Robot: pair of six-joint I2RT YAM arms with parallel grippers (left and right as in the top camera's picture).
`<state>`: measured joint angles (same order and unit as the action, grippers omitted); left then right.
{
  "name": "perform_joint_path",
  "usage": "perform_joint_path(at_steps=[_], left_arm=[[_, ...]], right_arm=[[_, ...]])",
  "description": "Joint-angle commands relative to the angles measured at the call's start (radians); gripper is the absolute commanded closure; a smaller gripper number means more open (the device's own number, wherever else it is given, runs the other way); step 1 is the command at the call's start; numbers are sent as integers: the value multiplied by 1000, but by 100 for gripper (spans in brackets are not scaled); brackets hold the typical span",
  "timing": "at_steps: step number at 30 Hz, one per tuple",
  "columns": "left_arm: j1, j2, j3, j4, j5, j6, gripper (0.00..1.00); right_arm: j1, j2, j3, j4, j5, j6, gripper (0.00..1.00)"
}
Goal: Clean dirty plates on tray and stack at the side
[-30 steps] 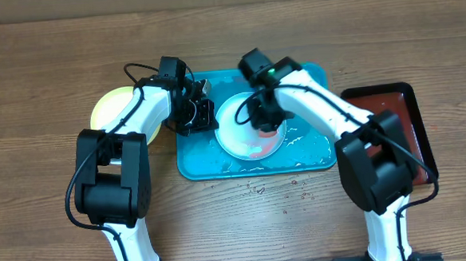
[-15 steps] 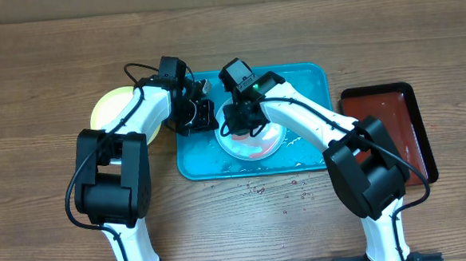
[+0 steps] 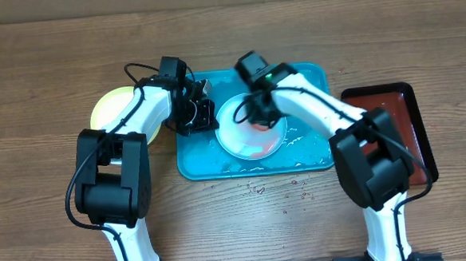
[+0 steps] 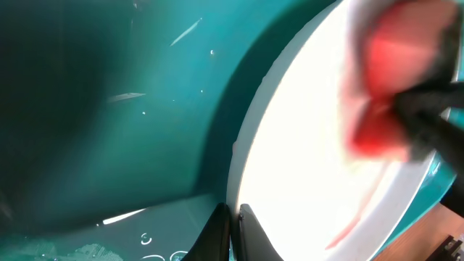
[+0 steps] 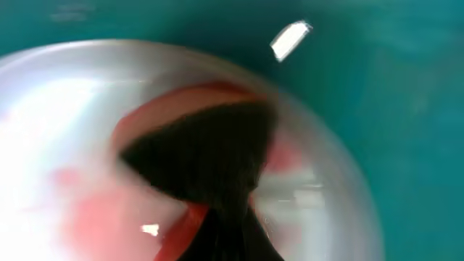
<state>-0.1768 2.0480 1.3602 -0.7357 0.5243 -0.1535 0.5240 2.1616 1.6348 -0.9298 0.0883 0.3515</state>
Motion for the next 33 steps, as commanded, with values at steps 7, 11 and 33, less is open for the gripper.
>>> perform_joint_path(at_steps=[7, 11, 33], left_arm=[[-3, 8, -3, 7, -61, 16, 96], [-19, 8, -3, 28, -163, 17, 96], [-129, 38, -4, 90, -284, 47, 96]], right_arm=[[-74, 9, 18, -101, -33, 8, 96], [-73, 10, 18, -80, -108, 8, 96], [-74, 2, 37, -72, -202, 8, 96]])
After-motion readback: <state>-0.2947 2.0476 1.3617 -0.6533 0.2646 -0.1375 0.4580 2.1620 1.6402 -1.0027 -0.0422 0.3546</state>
